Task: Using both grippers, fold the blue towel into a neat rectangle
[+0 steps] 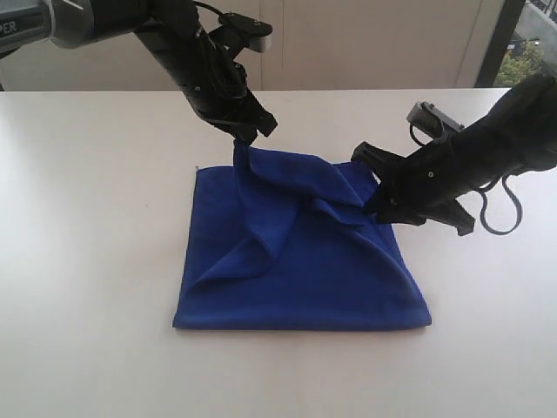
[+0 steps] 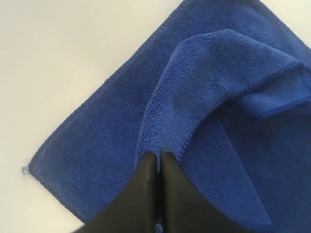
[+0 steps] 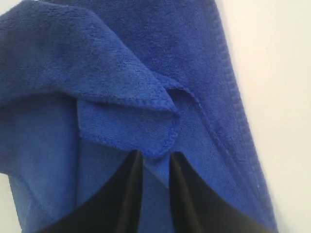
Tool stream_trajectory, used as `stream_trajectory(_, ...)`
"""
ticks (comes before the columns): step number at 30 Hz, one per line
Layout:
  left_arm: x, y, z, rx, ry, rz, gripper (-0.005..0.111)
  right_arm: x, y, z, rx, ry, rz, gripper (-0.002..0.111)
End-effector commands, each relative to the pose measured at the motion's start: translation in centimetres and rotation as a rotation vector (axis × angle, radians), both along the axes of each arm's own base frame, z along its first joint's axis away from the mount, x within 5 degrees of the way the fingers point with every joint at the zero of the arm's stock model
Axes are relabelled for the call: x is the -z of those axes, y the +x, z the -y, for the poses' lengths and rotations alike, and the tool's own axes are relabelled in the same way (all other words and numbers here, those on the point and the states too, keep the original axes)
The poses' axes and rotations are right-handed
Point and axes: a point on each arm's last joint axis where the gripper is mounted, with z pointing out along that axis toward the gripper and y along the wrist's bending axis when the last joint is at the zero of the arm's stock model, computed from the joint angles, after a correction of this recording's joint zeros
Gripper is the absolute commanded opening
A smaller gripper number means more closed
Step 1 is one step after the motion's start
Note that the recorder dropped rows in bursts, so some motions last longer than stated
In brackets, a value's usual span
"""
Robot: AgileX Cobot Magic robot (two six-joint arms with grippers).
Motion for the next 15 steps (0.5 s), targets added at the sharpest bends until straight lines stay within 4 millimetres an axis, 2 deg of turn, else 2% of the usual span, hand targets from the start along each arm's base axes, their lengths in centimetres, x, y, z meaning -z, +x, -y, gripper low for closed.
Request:
stream_trajectory(1, -0.3, -0.4, 0.2, -0.005, -0.024, -0.016, 0.000, 0.8, 0.3, -0.2, 0.067, 0.047, -0.025, 0.021)
stream_trajectory(15, -0.3, -0.4, 0.3, -0.004, -0.030, -0.020, 0.000, 2.1, 0.5, -0.4, 0.136, 0.103, -0.085, 0.021)
